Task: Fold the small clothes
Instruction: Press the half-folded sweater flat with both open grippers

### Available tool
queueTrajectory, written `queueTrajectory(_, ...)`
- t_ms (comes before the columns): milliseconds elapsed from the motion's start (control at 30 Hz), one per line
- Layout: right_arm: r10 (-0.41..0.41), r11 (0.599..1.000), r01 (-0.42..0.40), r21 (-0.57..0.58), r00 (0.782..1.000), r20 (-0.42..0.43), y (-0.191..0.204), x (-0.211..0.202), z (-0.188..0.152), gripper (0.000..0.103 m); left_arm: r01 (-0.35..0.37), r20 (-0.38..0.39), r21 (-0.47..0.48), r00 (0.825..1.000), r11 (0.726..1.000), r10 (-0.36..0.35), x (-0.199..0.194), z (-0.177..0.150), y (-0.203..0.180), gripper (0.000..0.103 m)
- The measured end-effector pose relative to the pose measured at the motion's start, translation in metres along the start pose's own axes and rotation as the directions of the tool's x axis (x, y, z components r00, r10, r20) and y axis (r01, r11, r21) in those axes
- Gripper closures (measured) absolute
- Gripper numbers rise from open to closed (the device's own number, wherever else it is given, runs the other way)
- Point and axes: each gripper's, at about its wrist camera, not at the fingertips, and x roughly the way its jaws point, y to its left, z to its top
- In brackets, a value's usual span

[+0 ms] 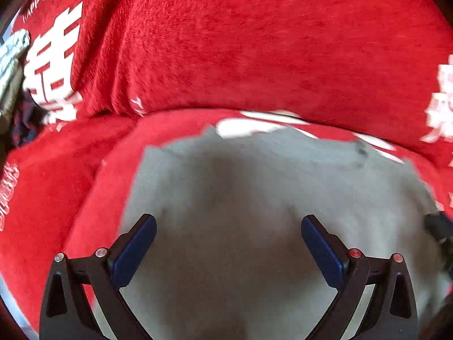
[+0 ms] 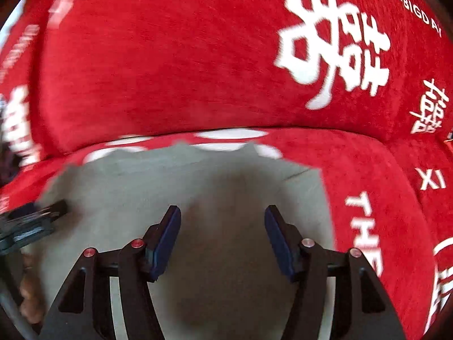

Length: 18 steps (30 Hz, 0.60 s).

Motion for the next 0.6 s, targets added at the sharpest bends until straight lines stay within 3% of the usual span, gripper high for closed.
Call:
queueTrajectory(67, 0.055, 0.998, -0.055, -0.034, 0.998, 0.010, 0.018, -0.018, -0.020, 0.037, 0.046, 0.017, 0.011, 0.999, 0.999, -0.046, -0.017, -0.023, -0.007, 0.001)
queueTrajectory(167, 0.080, 0.991, -0.079, -0.106, 0.997, -0.002, 0.044, -0.029, -0.047, 0.037, 0.001, 0.038, 0.064, 0.999, 0.998, -0.003, -0.027, -0.052, -0.017, 0.001)
queueTrajectory(233, 0.046, 0.983, -0.049, -0.177, 0.999, -0.018, 0.057, -0.027, -0.063, 0.038, -0.034, 0.046, 0.095, 0.999, 0.995, 0.030, -0.025, -0.068, -0.017, 0.000)
queueTrajectory(300, 0.008, 0.976, -0.005, -0.216, 1.000, 0.013, 0.057, -0.030, -0.073, 0.038, -0.021, 0.063, 0.082, 0.998, 0.996, 0.016, -0.031, -0.075, -0.007, 0.000)
queueTrajectory(367, -0.016, 0.981, 0.019, -0.195, 1.000, 0.020, 0.044, -0.037, -0.076, 0.037, -0.038, 0.062, 0.070, 0.998, 0.997, 0.034, -0.033, -0.079, 0.009, 0.000)
queueTrajectory(500, -0.063, 0.995, 0.062, -0.075, 0.998, -0.012, -0.005, -0.047, -0.084, 0.036, -0.007, 0.039, 0.007, 0.999, 1.000, 0.006, -0.041, -0.088, 0.037, 0.000)
queueTrajectory(600, -0.063, 0.997, 0.064, -0.041, 0.998, 0.017, -0.007, -0.068, -0.089, 0.036, -0.010, 0.060, -0.028, 0.998, 1.000, 0.012, -0.058, -0.098, 0.034, 0.000)
